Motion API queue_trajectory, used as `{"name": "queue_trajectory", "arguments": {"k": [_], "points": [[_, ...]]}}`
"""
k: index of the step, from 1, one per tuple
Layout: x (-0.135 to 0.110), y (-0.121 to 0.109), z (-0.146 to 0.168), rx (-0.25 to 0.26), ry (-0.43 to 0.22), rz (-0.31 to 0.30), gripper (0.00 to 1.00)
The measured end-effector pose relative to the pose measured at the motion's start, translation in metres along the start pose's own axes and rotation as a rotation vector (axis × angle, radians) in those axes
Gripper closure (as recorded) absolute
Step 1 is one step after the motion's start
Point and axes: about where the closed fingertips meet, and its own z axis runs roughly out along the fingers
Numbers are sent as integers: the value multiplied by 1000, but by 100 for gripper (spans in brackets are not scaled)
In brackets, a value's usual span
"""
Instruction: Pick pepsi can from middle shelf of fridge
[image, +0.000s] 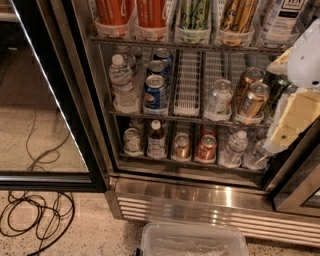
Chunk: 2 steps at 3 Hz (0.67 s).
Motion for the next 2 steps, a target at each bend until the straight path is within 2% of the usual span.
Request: {"name": "queue_trajectory", "arguments": {"k": [1,2], "points": [[-24,4,30,-10,-113,70,0],[-52,5,55,15,-243,149,0]]}}
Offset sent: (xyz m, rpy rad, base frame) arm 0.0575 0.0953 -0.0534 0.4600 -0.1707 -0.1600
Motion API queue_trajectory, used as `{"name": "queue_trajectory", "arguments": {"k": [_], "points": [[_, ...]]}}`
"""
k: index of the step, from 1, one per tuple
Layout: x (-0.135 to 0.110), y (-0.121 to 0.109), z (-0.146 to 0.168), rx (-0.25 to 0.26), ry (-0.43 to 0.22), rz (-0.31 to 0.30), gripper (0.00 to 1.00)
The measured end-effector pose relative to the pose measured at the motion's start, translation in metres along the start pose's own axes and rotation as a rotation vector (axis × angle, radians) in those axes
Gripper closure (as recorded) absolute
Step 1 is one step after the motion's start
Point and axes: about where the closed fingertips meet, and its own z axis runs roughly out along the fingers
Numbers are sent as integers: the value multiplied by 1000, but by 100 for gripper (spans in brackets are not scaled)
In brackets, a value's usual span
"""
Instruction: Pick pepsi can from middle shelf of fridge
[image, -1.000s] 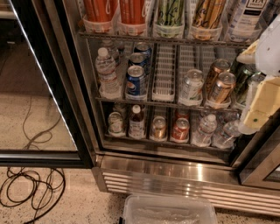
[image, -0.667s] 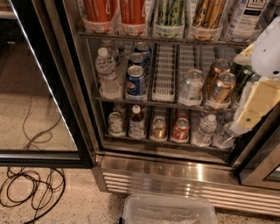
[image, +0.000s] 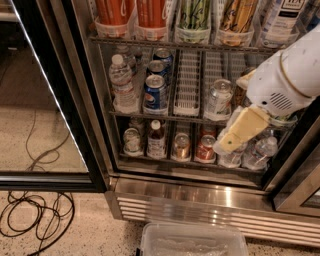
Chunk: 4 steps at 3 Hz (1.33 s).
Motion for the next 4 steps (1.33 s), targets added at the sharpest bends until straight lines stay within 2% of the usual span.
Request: {"name": "queue_trajectory", "arguments": {"k": [1,2,3,4], "points": [[-13,-16,-2,67,-47,-2,0],[-13,-16,-2,67,-47,-2,0],[-22,-14,15,67,-70,20,0],[-37,4,52,47,-148,105,0]]}}
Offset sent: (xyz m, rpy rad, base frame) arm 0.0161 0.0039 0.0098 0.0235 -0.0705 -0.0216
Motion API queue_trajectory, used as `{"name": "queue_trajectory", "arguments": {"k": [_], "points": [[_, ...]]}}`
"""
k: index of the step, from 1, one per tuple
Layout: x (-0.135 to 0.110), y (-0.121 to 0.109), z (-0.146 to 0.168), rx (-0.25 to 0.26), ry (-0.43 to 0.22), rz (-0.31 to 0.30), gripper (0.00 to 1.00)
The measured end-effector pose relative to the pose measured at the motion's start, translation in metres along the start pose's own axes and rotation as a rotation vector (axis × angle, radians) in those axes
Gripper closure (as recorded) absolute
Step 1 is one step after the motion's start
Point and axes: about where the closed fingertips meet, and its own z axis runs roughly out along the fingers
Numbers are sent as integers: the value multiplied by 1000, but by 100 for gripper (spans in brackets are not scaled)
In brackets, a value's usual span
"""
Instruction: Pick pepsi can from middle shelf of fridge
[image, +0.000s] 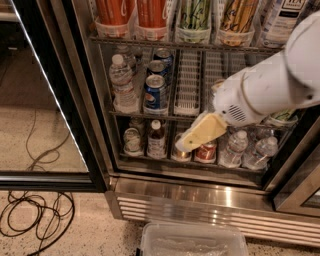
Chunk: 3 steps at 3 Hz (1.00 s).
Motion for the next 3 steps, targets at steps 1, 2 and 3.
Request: {"name": "queue_trajectory", "arguments": {"k": [1,2,3], "points": [[-12,18,42,35,-39,77,0],[-49,16,56,161,-82,51,0],[-58,7,57,207,-92,50,0]]}}
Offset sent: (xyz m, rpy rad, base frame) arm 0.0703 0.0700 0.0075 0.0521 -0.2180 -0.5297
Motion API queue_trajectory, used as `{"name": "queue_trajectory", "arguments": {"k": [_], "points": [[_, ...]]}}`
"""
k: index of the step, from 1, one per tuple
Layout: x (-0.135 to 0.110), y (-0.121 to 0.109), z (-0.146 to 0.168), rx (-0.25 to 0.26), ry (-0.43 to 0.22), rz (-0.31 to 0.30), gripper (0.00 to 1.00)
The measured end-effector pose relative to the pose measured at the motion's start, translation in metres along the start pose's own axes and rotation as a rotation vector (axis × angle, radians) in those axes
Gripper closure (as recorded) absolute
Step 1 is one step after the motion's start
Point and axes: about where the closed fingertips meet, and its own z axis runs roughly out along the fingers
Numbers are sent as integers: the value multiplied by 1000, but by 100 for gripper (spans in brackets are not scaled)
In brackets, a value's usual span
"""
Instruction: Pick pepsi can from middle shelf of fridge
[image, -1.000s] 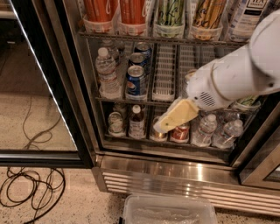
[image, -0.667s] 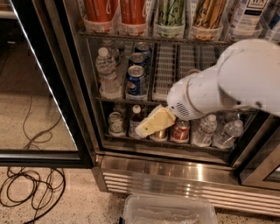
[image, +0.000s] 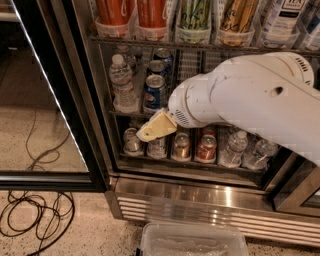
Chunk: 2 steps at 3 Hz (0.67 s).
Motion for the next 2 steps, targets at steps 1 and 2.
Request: {"name": "queue_trajectory", "arguments": {"k": [1,2], "points": [[0,0,0,0,1,0,0],[-4,10,12,15,-17,18,0]]}}
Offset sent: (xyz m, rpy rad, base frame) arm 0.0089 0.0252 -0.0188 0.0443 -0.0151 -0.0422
